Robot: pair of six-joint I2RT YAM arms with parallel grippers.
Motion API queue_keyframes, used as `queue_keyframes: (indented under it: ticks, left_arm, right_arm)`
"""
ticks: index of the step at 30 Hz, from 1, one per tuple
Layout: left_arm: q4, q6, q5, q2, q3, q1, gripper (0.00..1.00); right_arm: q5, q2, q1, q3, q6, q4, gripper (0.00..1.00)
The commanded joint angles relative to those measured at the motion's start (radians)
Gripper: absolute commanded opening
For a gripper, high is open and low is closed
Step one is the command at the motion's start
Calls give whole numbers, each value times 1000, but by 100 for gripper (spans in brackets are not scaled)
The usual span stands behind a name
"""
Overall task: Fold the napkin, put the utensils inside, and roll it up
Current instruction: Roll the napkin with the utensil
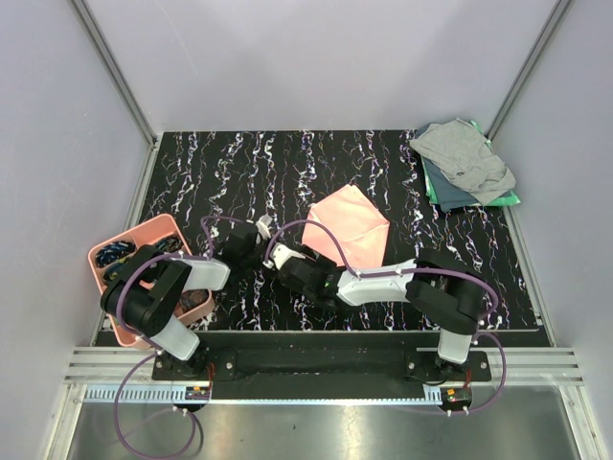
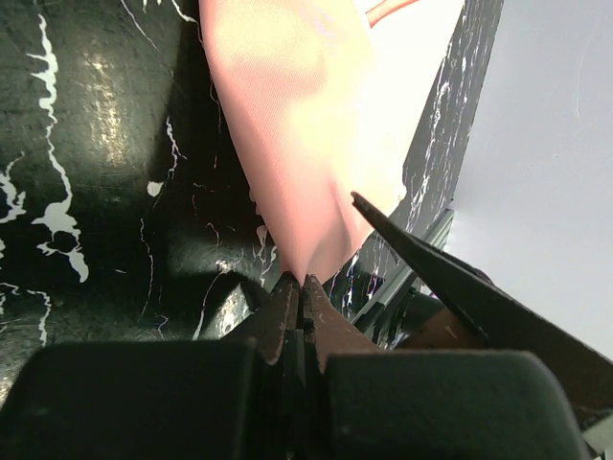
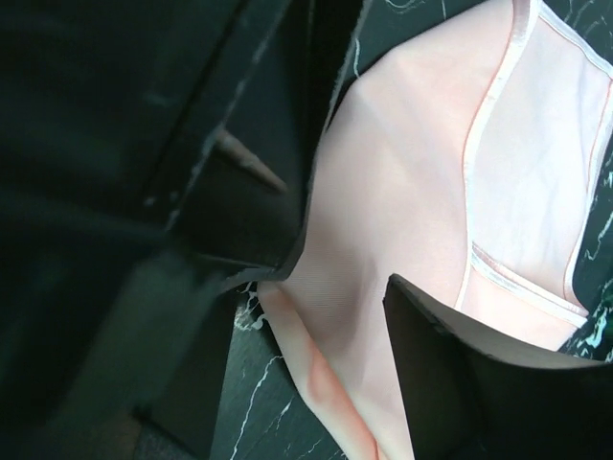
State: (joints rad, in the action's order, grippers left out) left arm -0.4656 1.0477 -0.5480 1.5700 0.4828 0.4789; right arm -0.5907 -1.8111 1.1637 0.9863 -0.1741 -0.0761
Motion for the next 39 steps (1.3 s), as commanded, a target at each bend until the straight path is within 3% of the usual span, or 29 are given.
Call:
queue_keyframes:
  ticks: [1,13,19,20,23,24,27,30,34,39]
  left_arm:
    - [-53,2,-35,-31,5,-22,0]
    - [-53,-2,-33,-36,4,-40,0]
    - [-54,-14,-44,-27,8,-42,0]
    - [-54,-17,-46,-24,8,-43,2]
    - [-64,-23,-53,-22,4,-52,24]
    - [-68,-22,-55,-27,-6,-57,36]
    - [-70,-23,-58,-44,-13,-75,55]
    - [-25,-46,-61,-64,-1,-89,64]
    - [99,-145,-11,-114,19,-98,70]
    - [268,-244,92,-205,46,-108,70]
  right_arm:
    - [-141,-31,8,29,35,27,68]
    - [-143,30,8,-58,90,-4,51]
    - [-109,32,8,-75,59,19,24]
    - [-101,33,8,-77,53,27,17]
    - [-41,56,7,-84,22,32,9]
    - [-12,67,7,-84,12,29,3]
    - [73,84,-1,-60,8,-16,0]
    - [170,81,-25,-11,25,-99,0]
    - [278,81,-62,52,41,-204,0]
    - [451,70,-128,130,50,-295,0]
